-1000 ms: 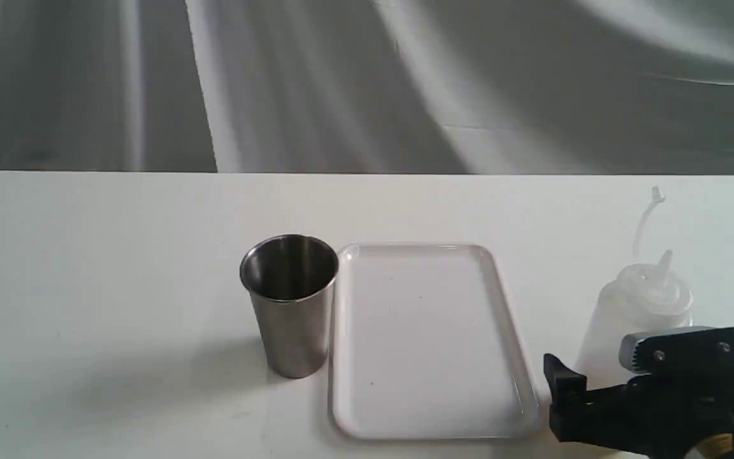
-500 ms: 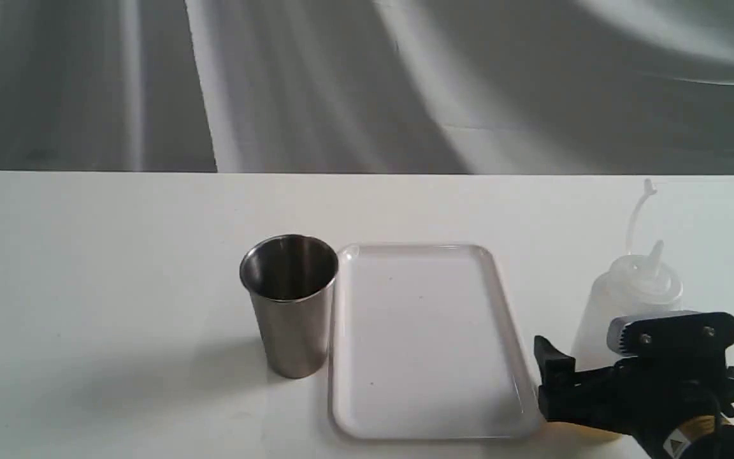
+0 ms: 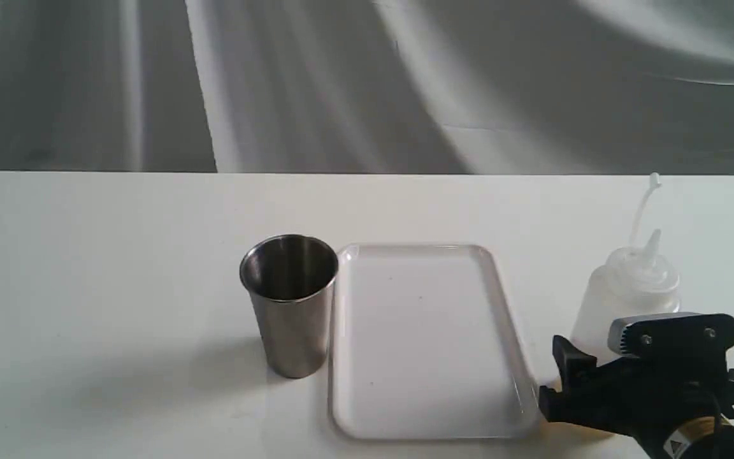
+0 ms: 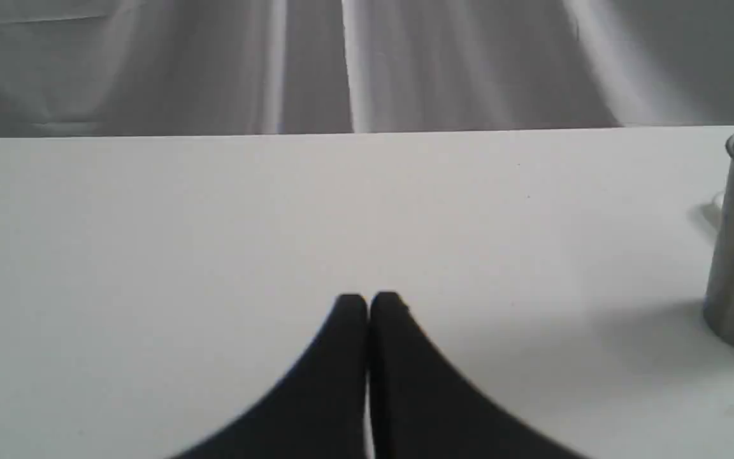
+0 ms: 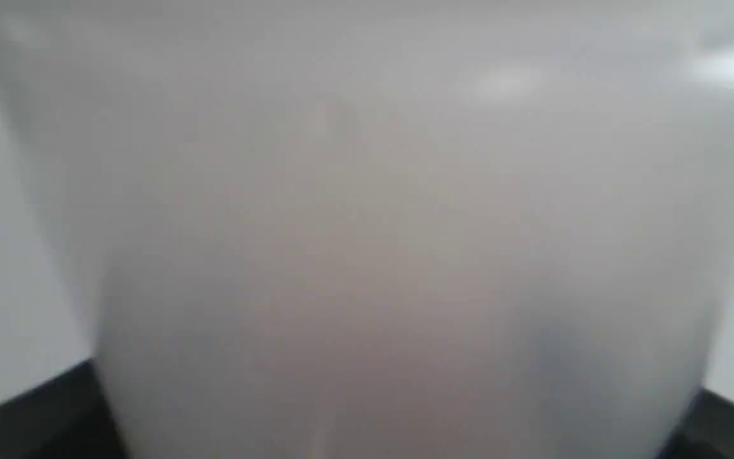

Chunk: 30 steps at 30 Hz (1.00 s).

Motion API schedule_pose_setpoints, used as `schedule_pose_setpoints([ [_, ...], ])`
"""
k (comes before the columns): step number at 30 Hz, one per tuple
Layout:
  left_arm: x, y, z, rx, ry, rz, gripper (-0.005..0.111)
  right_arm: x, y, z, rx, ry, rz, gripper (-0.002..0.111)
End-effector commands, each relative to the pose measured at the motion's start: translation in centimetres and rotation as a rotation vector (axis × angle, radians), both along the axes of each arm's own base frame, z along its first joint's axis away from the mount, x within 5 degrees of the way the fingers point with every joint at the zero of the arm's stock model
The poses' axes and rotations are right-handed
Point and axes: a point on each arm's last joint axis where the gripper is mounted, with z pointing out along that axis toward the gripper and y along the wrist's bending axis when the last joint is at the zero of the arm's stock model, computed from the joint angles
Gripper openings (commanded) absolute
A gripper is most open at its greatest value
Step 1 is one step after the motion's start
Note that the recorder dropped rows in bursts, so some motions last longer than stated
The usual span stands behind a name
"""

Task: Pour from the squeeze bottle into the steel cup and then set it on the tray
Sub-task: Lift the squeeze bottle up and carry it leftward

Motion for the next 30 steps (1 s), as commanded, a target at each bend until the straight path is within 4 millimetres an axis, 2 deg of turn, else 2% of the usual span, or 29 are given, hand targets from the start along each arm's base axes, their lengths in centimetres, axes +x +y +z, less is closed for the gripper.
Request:
schedule_pose_setpoints([
  [1, 0.0, 0.0, -0.1, -0.001, -0.005, -0.008, 0.000, 0.1, 0.1, 0.1, 0.006, -0.013, 0.018, 0.024],
  [6, 0.0, 0.0, -0.1, -0.001, -0.005, -0.008, 0.000, -0.6, 0.0, 1.6, 0.037, -0.054, 0.011, 0.010],
  [18, 0.0, 0.0, -0.1, -0.005, -0.006, -0.007, 0.000, -1.7, -0.1, 9.6, 0.009, -0.271, 0.040, 0.010],
  [22, 0.0, 0.0, -0.1, -0.005, -0.006, -0.007, 0.000, -0.9, 0.4, 12.3, -0.080, -0.213, 0.100, 0.010],
  [30, 0.0, 0.0, -0.1, -0.003, -0.006, -0.008, 0.000, 1.3, 1.6, 19.9, -0.122, -0.207, 0.190, 0.010],
])
